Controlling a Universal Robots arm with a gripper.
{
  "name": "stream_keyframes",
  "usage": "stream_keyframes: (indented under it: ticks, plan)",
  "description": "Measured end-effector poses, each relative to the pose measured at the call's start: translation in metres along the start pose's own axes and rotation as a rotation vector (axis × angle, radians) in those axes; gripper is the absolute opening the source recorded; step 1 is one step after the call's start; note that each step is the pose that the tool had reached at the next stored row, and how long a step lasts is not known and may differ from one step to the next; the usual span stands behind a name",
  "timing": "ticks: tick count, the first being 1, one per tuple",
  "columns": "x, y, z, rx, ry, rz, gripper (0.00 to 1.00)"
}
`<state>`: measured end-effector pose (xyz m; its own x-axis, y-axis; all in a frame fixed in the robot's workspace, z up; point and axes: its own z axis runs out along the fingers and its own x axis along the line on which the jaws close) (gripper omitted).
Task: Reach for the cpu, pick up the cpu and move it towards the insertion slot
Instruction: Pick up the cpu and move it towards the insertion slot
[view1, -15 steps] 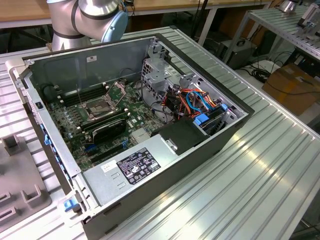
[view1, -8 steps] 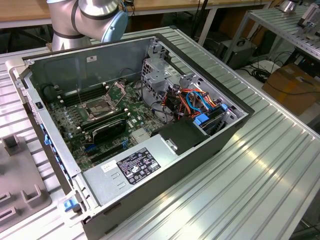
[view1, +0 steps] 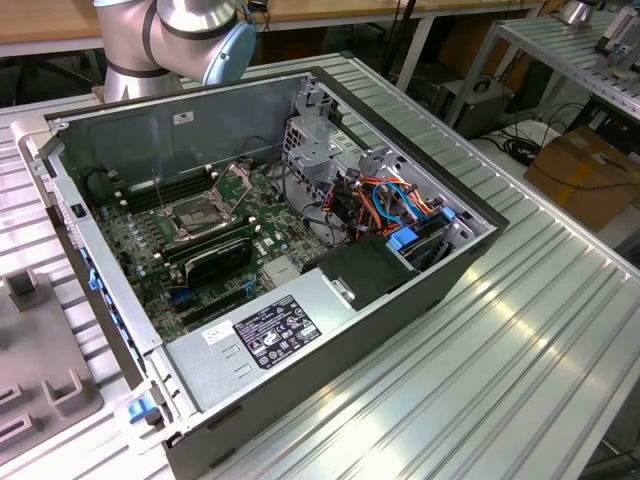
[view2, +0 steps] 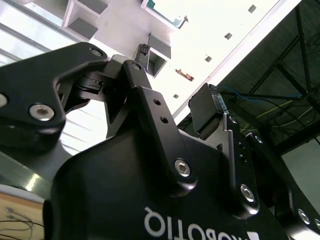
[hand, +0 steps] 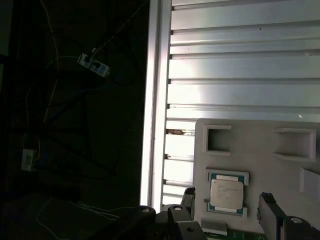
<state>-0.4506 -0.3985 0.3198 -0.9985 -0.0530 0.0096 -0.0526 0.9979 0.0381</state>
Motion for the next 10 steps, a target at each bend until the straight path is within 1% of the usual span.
stream_keyframes:
  ticks: [7, 8, 9, 10]
  plan:
    - [0.0, -0.0001, 0.0022, 0.0, 0.0001, 0.0, 0.6]
    - [0.0, -0.0001, 0.0033, 0.0, 0.0, 0.0, 0.6]
    - [0.0, -0.0003, 0.0059, 0.0001, 0.0001, 0.0, 0.6]
    - [-0.0001, -0.0004, 0.0081, 0.0, 0.0018, 0.0, 0.6]
